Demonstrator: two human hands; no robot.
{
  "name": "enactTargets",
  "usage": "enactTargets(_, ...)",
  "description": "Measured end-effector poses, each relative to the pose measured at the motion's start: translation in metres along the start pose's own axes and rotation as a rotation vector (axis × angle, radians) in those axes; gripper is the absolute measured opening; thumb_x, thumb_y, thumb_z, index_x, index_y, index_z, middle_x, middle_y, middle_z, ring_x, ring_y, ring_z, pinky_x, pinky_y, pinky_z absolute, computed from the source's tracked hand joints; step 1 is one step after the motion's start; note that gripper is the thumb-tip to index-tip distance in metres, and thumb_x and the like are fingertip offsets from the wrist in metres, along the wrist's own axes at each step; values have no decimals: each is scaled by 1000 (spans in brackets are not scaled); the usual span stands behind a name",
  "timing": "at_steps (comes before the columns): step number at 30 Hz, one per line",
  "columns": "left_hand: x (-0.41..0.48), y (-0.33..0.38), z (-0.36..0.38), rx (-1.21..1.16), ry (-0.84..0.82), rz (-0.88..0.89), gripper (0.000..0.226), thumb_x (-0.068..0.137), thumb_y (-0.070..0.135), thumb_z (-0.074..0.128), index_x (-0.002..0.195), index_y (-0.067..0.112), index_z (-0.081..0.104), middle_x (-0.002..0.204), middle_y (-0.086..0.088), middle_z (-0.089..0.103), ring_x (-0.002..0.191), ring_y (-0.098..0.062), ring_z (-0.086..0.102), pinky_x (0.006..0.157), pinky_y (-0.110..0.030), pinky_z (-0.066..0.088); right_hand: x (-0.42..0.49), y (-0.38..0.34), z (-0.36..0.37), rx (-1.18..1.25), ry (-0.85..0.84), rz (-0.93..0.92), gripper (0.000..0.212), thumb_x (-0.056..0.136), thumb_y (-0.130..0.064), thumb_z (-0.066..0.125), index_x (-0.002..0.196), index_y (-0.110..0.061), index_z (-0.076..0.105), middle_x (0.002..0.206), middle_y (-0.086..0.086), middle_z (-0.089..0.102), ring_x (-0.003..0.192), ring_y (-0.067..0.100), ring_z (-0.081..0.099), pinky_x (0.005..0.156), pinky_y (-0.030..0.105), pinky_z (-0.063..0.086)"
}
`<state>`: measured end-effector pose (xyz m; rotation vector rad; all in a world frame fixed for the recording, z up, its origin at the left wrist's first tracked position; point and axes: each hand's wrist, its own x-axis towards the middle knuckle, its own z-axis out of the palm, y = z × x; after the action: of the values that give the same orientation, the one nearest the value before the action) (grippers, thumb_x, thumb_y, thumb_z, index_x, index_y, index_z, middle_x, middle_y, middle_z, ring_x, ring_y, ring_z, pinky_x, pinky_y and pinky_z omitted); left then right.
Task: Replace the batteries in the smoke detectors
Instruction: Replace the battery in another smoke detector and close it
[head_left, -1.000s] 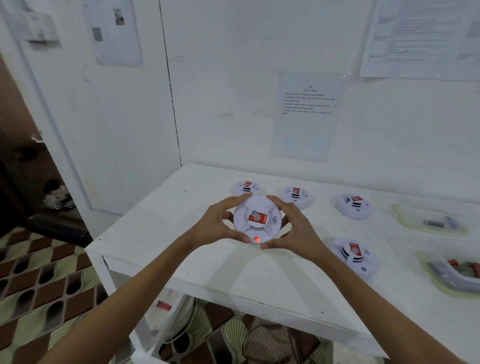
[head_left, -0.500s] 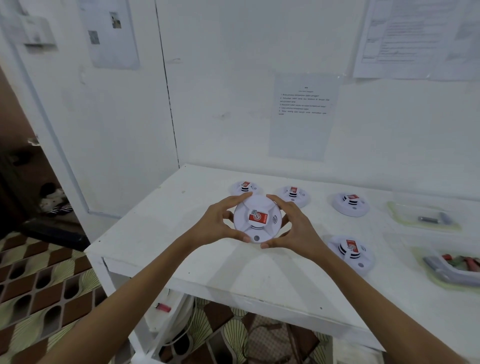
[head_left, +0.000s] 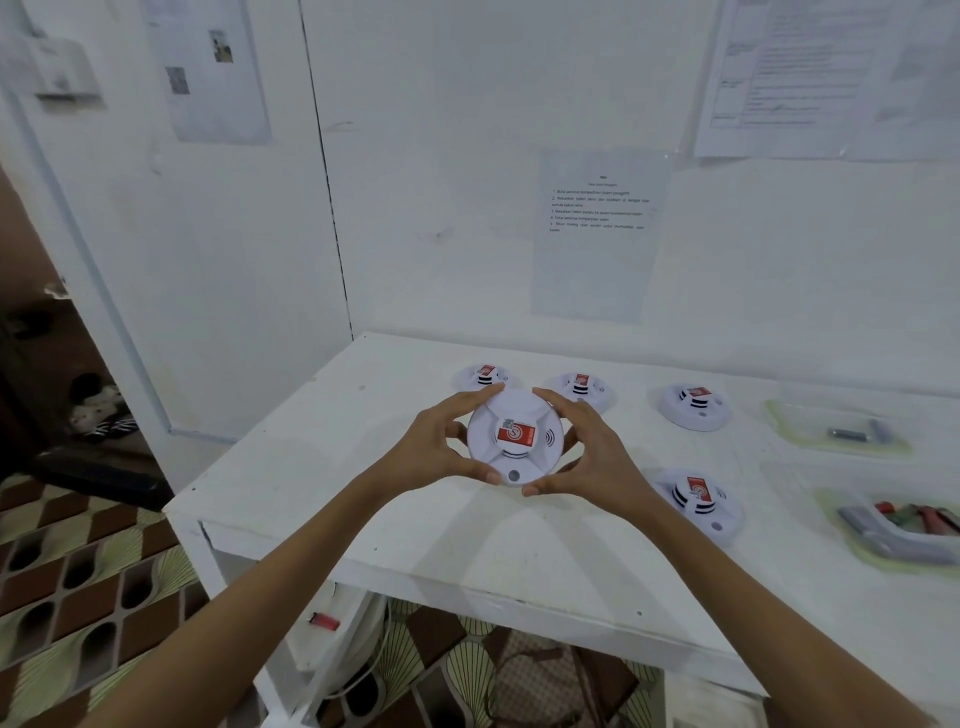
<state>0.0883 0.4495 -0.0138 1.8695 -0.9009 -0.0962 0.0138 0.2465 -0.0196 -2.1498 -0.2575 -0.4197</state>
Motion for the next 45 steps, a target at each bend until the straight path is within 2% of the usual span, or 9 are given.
enactTargets(5,0,0,-2,-14,5,7,86,61,6,85,132,30,42,132,10,50,108,-1,55,81,-21,53,0,-2,0,4,5,0,95,52,-21,90,129,-35,36,120,-1,50,85,6,52,65,10,48)
enactTargets(16,4,-4,-1,-29,-7,11,88,61,6,85,133,31,41,134,9,49,110,2,53,81,-18,51,1,-2,-2,19,13,11,96,51,-20,91,125,-44,35,120,-2,51,83,5,54,65,10,46)
enactTargets(23,10,-14,-4,-23,-81,-41,96,57,3,87,135,32,39,133,19,46,110,-2,55,74,-16,52,7,7,4,9,13,32,96,52,-19,90,123,-45,32,123,1,50,100,10,50,73,8,45)
enactTargets(28,16,-28,-4,9,-91,-89,92,59,3,86,134,29,40,133,6,46,115,-5,49,82,-15,50,17,23,14,4,-56,140,99,56,-19,89,137,-29,34,126,6,40,110,15,46,75,5,45)
enactTargets(34,16,-54,8,-20,-165,-215,89,64,-5,81,139,20,38,126,2,48,107,-12,52,77,-13,49,8,42,29,-26,-66,275,100,55,-19,89,139,-23,36,114,3,42,94,13,52,69,6,42)
enactTargets(37,16,-69,12,-26,-194,-278,90,63,-4,82,137,25,39,131,0,49,103,-10,55,76,-17,53,1,49,42,-34,-36,311,100,54,-18,90,139,-17,37,111,4,44,92,12,50,75,14,41)
enactTargets(40,19,-79,15,-15,-199,-320,93,60,1,85,139,22,39,134,-1,50,115,-15,52,89,-23,51,-2,54,49,-19,11,333,95,55,-19,89,137,-16,41,106,3,47,92,14,51,78,18,42)
enactTargets(42,20,-82,16,-19,-214,-334,92,61,2,84,139,20,39,132,2,51,116,-14,51,87,-17,49,-3,56,51,-17,22,345,91,56,-21,89,135,-15,44,106,2,51,96,16,54,80,17,41)
enactTargets(45,20,-87,19,15,-240,-349,89,63,3,83,139,17,39,133,0,51,115,-14,51,83,-10,45,-6,55,51,-22,21,348,73,59,-21,87,123,-11,54,100,0,56,101,24,56,86,28,45)
